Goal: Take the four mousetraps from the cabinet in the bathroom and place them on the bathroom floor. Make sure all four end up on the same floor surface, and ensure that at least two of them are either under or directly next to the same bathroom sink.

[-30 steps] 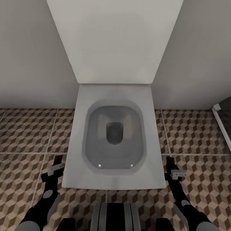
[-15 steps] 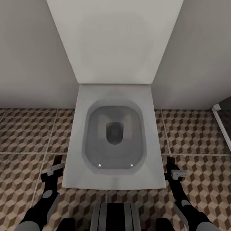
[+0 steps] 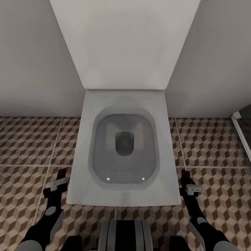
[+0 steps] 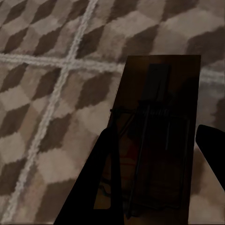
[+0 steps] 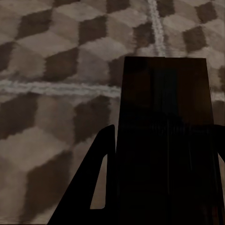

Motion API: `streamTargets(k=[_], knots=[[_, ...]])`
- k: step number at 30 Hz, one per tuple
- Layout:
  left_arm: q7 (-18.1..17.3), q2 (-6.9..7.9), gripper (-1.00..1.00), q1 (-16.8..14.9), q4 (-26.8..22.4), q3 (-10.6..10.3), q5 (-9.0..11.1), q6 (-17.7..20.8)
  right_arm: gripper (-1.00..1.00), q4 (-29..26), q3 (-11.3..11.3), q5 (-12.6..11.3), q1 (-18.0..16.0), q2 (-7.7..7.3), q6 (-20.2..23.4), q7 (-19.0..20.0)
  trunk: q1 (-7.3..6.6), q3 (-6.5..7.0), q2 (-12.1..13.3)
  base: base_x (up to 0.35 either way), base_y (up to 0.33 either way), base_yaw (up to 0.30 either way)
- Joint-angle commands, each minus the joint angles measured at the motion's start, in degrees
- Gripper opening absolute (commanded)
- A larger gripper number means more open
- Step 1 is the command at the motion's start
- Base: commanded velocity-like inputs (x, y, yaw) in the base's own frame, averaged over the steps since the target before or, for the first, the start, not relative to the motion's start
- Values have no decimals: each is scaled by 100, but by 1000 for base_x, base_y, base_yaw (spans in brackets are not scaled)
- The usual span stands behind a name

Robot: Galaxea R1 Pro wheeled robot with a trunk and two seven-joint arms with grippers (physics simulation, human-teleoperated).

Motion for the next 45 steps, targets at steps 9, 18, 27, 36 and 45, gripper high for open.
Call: streamTargets(k=[9,18,27,36,45], knots=[[14,-2,-100,-2,5,-5,16,-18,-100,1,39,-36,-3,-6,-17,-34,4,-48,-4,0,0,0],[14,1,-100,-2,5,-5,16,-19,-100,1,26,-31,-3,-9,-25,-260,4,-48,-4,0,0,0],[21,9,-100,-2,3,0,14,-19,-100,1,27,-27,-3,-15,-25,-446,4,-48,-4,0,0,0],[22,11,-100,-2,3,3,7,-19,-100,1,29,-27,-3,-15,-25,-454,4,-48,-4,0,0,0],[42,17,-100,-2,2,4,7,-19,-100,1,30,-27,-3,-15,-20,-455,4,-48,-4,0,0,0]])
